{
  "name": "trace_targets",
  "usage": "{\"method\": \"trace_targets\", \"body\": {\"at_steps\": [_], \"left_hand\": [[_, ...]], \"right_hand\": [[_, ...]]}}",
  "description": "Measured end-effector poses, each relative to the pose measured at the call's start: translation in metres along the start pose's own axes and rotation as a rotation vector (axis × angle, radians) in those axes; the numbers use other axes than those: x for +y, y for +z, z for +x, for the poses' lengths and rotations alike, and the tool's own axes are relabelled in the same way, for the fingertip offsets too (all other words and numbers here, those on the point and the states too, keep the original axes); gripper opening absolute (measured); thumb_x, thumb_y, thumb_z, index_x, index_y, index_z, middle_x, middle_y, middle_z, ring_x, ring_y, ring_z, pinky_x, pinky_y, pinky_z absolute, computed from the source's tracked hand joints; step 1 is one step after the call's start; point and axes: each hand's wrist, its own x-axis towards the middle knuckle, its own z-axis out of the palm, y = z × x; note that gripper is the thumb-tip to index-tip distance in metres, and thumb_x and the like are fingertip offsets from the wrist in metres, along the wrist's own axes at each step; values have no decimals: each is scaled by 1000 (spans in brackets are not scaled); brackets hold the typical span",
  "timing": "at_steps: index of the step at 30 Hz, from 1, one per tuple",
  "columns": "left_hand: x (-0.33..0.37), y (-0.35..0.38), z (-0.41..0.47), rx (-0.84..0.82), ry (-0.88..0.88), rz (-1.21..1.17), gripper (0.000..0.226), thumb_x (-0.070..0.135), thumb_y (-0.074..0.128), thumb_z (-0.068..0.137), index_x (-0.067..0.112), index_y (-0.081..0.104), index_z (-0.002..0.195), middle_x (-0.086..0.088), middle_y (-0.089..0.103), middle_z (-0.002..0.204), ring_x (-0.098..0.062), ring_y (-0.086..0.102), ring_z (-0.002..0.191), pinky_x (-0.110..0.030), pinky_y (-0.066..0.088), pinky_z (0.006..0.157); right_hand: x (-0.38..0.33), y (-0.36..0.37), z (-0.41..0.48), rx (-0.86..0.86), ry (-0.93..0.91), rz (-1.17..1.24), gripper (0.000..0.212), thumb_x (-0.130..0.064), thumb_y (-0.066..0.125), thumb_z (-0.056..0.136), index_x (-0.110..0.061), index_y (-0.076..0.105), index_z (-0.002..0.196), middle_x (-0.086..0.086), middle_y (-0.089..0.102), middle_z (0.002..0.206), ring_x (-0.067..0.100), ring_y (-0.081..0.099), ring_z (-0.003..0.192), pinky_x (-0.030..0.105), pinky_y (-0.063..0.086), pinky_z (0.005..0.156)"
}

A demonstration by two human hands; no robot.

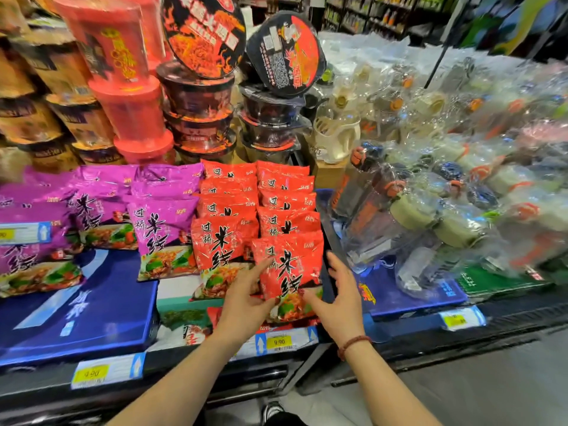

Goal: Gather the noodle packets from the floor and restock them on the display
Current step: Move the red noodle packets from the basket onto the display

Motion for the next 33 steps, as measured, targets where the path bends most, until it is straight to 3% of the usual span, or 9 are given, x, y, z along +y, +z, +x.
{"method": "trace_targets", "body": {"at_steps": [4, 8, 11, 14, 16, 20, 23, 28, 33], "left_hand": [[-11, 0, 4, -85, -2, 137, 89, 4, 74, 80, 63, 34, 134, 25, 42, 133, 10, 46, 118, -24, 55, 78], [-22, -2, 9, -142, -26, 214, 99, 3, 72, 78, 63, 23, 140, 27, 36, 133, 22, 36, 116, -14, 50, 85], [-25, 0, 11, -136, -15, 250, 98, 4, 71, 78, 59, 23, 144, 18, 36, 135, 13, 46, 111, -24, 55, 82], [-28, 3, 10, -155, 32, 347, 100, 9, 75, 79, 59, 18, 144, 11, 38, 126, -8, 54, 89, -19, 52, 75], [-29, 4, 9, -149, 59, 378, 101, 11, 76, 80, 61, 15, 143, 9, 36, 129, -14, 56, 94, -18, 51, 81], [-26, 2, 3, -79, 119, 561, 96, 26, 80, 79, 56, 17, 145, 3, 17, 150, -14, 34, 131, -28, 39, 108], [-29, -1, 5, 36, 351, 860, 103, 42, 85, 68, 36, 24, 152, -5, 14, 160, -26, 13, 147, -43, 25, 113], [-28, -7, 30, -144, 395, 1134, 118, 65, 73, 69, 36, -5, 153, 1, -9, 162, -22, -9, 147, -42, 4, 116], [-27, -7, 40, -239, 342, 1152, 111, 67, 65, 76, 41, -17, 147, 9, -26, 155, -19, -25, 142, -37, -10, 115]], "right_hand": [[8, 12, 6, -261, -97, -249, 91, -23, 76, 77, -48, 23, 146, -8, 28, 152, 1, 31, 137, 25, 35, 111], [14, 27, 6, -348, -92, -228, 96, -22, 71, 84, -54, 7, 147, -8, 18, 157, 9, 36, 137, 34, 40, 109], [19, 27, 10, -395, -77, -279, 98, -21, 69, 87, -53, -4, 145, -8, 13, 157, 5, 30, 138, 28, 35, 111], [24, 26, 12, -448, -99, -420, 99, -26, 66, 89, -43, -13, 147, -6, 8, 158, 12, 26, 141, 30, 36, 109], [24, 26, 10, -461, -100, -523, 100, -34, 65, 90, -39, -17, 147, -3, 4, 159, 16, 19, 143, 35, 38, 108], [23, 22, 7, -209, -278, -762, 106, -52, 73, 75, -21, 11, 154, 16, 2, 159, 32, 10, 147, 44, 28, 116], [24, 17, 15, -184, -500, -876, 106, -61, 70, 71, -15, 20, 153, 15, 10, 160, 29, 7, 147, 41, 9, 119], [23, 23, 38, -294, -536, -1050, 117, -78, 62, 61, -7, 26, 147, 15, 33, 152, 28, 27, 142, 40, 18, 118], [29, 21, 47, -357, -513, -1066, 119, -78, 57, 67, -8, 10, 151, 14, 10, 156, 27, 10, 144, 43, 10, 113]]}}
